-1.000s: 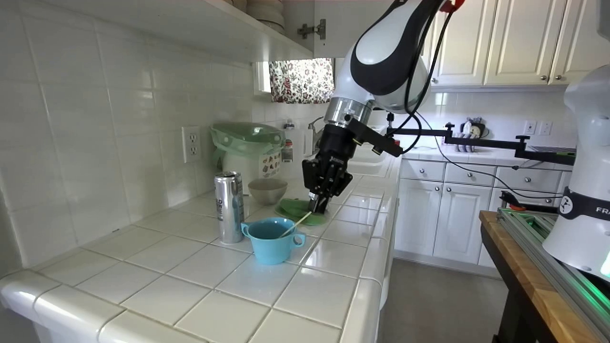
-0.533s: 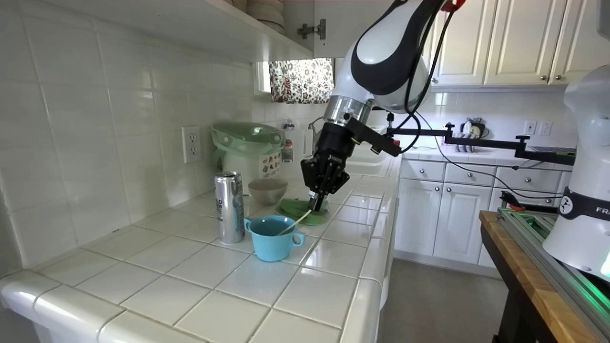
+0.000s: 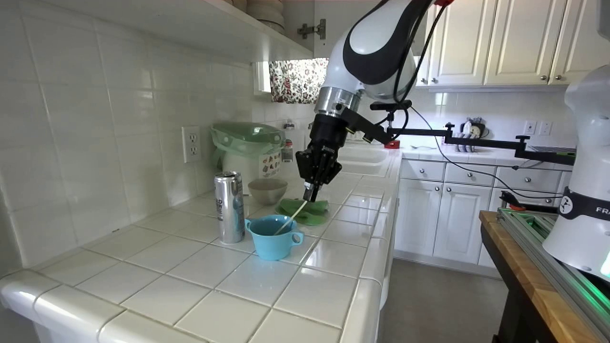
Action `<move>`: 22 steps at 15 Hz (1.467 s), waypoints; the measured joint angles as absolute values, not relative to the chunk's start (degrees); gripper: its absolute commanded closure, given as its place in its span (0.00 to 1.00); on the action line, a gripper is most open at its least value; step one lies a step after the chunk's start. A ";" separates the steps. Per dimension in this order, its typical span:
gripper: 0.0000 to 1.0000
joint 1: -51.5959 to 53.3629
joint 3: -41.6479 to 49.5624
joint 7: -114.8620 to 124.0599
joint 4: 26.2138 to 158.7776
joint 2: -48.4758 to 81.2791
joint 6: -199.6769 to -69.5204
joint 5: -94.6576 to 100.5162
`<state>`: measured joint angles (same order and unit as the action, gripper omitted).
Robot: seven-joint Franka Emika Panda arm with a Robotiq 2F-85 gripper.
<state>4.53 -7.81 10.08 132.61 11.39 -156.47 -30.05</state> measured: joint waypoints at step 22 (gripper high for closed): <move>0.99 2.02 -1.96 11.38 121.67 2.49 -128.91 -19.20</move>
